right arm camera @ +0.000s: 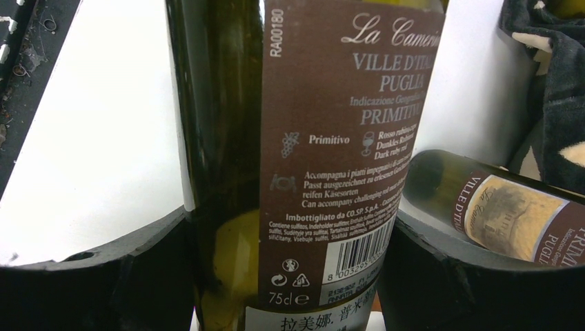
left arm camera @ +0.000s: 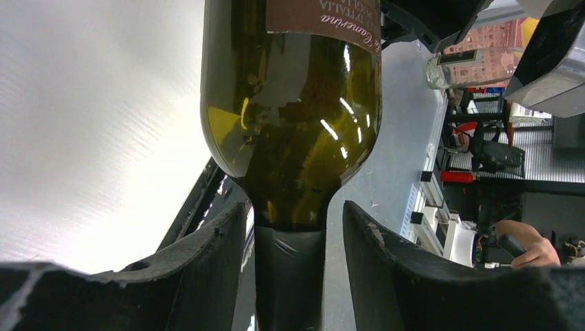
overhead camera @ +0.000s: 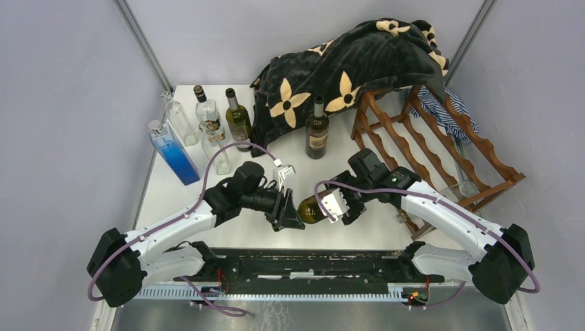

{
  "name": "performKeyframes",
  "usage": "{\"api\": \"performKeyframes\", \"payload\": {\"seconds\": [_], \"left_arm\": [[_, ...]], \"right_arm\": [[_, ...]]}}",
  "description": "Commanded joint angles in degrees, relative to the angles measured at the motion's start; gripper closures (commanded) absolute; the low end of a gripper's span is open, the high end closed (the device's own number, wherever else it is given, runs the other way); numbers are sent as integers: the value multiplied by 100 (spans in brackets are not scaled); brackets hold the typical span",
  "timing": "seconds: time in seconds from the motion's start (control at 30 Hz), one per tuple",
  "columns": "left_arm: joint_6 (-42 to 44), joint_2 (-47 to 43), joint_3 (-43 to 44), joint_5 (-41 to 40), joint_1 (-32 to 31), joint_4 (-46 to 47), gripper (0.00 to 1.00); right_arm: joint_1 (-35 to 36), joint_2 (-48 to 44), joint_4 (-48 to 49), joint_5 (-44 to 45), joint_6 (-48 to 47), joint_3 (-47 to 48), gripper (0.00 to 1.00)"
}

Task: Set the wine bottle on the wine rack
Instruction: Pick up the wine bottle from the center of the board.

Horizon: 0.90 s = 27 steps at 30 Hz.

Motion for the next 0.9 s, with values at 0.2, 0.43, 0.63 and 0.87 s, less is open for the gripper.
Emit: {"api": "performKeyframes", "payload": {"seconds": [0.2, 0.43, 0.63, 0.87], "left_arm": [[189, 178, -2, 567, -12, 460, 80], [-5, -116, -91, 713, -18, 917, 98], [-277, -435, -346, 574, -5, 1281, 98], [-374, -880, -700, 259, -5, 1432, 98]], "right_arm": [[31, -140, 258, -273, 33, 399, 100], [23, -129, 236, -274, 279, 431, 68], [23, -127, -110, -435, 515, 722, 2], [24, 120, -1412, -1139, 312, 1792, 2]]}}
